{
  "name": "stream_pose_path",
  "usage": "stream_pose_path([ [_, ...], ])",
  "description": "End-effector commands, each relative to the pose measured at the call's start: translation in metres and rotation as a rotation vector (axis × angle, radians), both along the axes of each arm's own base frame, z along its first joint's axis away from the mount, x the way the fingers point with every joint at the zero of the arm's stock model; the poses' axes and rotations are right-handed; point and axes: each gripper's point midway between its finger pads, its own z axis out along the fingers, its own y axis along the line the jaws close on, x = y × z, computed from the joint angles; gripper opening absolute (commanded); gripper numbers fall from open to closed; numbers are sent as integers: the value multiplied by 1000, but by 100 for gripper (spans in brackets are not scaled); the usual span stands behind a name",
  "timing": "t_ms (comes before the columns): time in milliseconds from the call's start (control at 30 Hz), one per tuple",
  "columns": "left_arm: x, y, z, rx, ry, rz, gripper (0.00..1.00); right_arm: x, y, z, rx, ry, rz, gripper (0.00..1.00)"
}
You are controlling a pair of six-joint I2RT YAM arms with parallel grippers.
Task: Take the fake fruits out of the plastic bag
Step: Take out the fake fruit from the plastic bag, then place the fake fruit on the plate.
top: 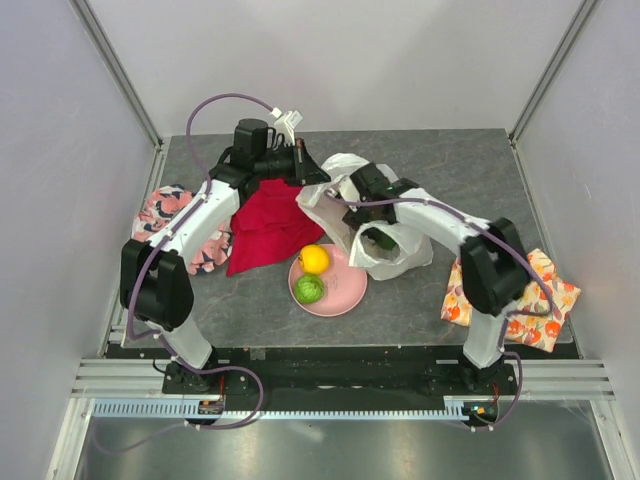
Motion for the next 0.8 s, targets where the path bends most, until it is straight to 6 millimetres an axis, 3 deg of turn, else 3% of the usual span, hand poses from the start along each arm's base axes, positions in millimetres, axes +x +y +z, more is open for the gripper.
stream_pose_path([
  [0, 16, -5, 25, -19, -103, -26, 2, -24, 24, 148, 291, -205, 205, 47],
  [33, 19, -7, 31, -27, -114, -31, 1, -40, 35, 162, 368, -189, 280, 48],
  [67, 21, -8, 34, -34, -122, -33, 2, -51, 34, 185, 402, -227, 318, 49],
  [167, 27, -11, 39, -39, -142, -39, 1, -85, 49, 205, 429, -213, 416, 49],
  [233, 31, -12, 44, -40, -161, -41, 2, -91, 55, 219, 462, -218, 422, 49],
  [267, 32, -13, 45, -42, -167, -47, 1, -94, 67, 232, 503, -228, 446, 49],
  [333, 33, -16, 51, -55, -184, -74, 2, -98, 84, 240, 555, -208, 460, 49],
  [367, 35, -15, 54, -59, -192, -75, 2, -101, 102, 241, 580, -182, 495, 48],
  [500, 44, -12, 62, -71, -215, -61, 2, -107, 133, 222, 612, -79, 569, 48],
  [633, 47, -6, 72, -69, -246, -47, 2, -108, 154, 182, 616, 78, 564, 47],
  [767, 42, -2, 79, -61, -275, -38, 2, -108, 152, 150, 592, 159, 489, 48],
])
